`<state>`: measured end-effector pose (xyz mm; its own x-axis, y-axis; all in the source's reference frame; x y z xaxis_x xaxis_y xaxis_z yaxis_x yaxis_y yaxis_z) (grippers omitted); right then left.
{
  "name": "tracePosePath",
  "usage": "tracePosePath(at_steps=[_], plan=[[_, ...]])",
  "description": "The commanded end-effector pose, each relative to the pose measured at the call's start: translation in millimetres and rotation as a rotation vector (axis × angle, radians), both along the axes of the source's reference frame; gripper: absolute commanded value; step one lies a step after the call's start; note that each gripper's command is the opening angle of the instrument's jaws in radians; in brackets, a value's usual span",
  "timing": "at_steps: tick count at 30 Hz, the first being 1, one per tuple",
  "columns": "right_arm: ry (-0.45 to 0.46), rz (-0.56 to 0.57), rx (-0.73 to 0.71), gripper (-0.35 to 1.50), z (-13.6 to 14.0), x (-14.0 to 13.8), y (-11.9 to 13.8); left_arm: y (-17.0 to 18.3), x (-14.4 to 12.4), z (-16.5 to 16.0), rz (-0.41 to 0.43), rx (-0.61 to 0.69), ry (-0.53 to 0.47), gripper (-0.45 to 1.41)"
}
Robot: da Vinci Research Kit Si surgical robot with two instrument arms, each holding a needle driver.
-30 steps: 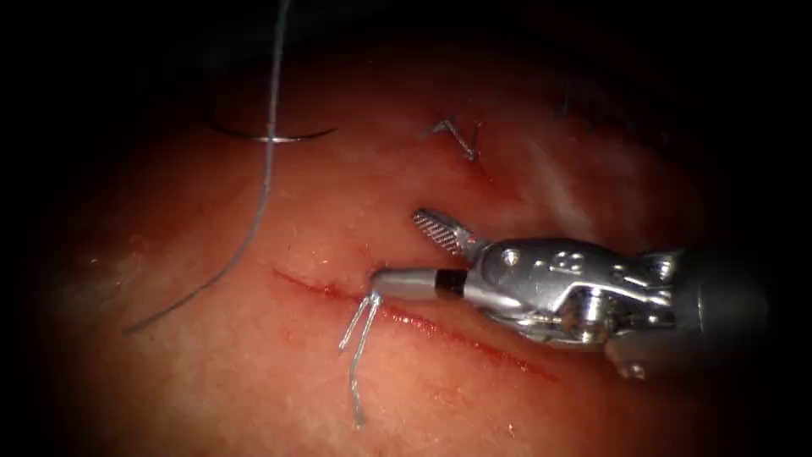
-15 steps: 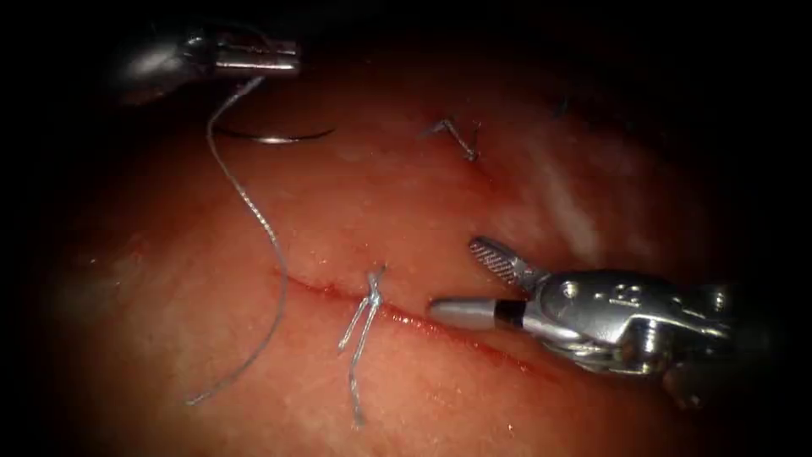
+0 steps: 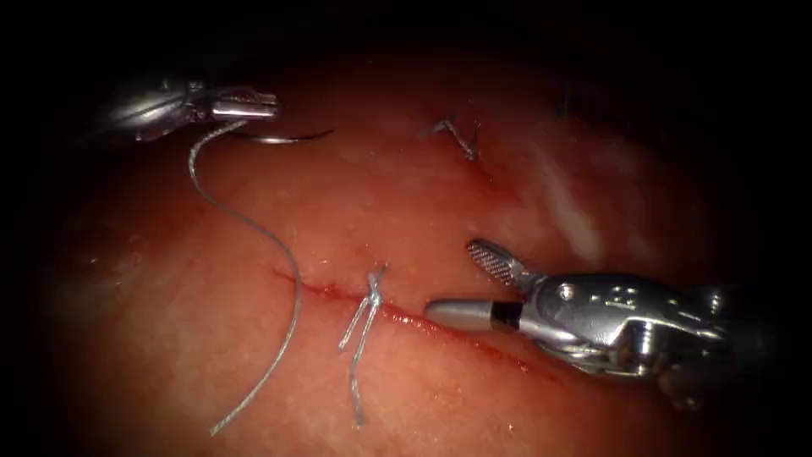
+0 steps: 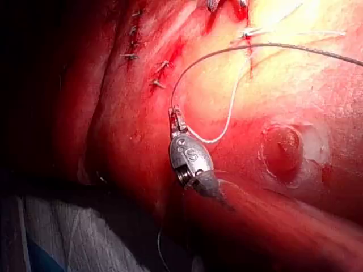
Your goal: Wound Closure
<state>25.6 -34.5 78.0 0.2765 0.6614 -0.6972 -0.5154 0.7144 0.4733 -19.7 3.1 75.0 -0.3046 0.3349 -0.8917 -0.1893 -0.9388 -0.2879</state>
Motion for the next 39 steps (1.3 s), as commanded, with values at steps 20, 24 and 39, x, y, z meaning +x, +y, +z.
tracePosePath(at_steps=[20,24,39], plan=[[-0.004,-0.004,-0.009,1.42,1.0,1.0,-1.2,-4.7,3.0,-5.1,-0.097,0.186,0.045,1.01],[-0.005,-0.007,-0.008,1.42,1.0,0.9,-1.3,-8.3,3.9,-6.4,-0.063,0.204,0.038,0.81],[-0.004,-0.009,-0.008,1.42,0.4,0.8,-1.9,-20.0,1.7,-8.6,0.123,0.459,-0.107,0.24]])
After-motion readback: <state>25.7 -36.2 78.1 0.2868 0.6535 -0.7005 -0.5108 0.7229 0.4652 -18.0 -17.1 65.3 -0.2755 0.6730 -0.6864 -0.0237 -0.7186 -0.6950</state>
